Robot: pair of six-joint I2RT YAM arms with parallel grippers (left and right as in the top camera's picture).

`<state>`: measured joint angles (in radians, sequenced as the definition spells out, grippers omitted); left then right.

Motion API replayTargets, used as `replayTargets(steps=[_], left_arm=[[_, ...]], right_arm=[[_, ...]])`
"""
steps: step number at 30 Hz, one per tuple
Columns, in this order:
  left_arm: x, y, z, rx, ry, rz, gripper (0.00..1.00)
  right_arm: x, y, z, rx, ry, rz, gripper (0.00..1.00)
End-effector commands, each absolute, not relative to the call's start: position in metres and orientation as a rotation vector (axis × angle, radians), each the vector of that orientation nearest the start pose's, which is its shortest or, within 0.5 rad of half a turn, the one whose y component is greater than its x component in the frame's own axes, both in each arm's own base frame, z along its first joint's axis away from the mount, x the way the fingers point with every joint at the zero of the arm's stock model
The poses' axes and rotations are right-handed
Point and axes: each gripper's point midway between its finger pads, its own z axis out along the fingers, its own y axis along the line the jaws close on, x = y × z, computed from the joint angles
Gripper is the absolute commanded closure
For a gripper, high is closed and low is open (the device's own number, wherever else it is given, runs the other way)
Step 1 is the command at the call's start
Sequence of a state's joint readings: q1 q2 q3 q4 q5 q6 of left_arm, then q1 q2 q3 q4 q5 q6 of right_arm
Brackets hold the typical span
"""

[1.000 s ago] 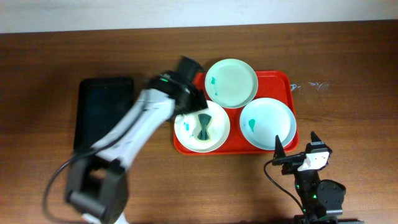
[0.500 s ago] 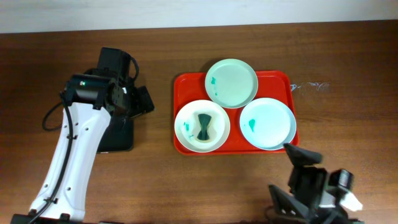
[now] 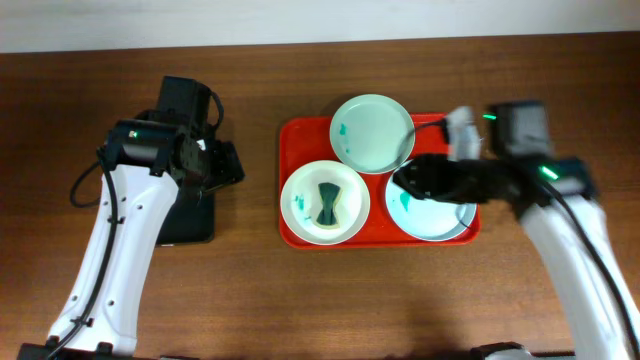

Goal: Clean dirty plates on tray and stack at the side
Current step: 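Grip the rim of the lower-left white plate with the right gripper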

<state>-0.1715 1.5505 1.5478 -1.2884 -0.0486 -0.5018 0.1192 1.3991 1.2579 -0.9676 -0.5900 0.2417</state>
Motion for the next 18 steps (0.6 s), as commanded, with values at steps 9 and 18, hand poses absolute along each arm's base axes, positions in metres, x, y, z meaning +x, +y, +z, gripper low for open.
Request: replayTargets(steps=[9, 18], left_arm=[[0.329, -0.049, 0.197, -0.433, 2.821, -0.075, 0.28], [0.335, -0.071, 0.181, -0.311, 2.894, -0.211, 0.33]], right_arm=[[0.359, 0.160, 0.032, -0.146, 2.951, 0.668, 0.63], [0.360, 0.167, 0.019, -0.230, 2.910, 0.708, 0.64]])
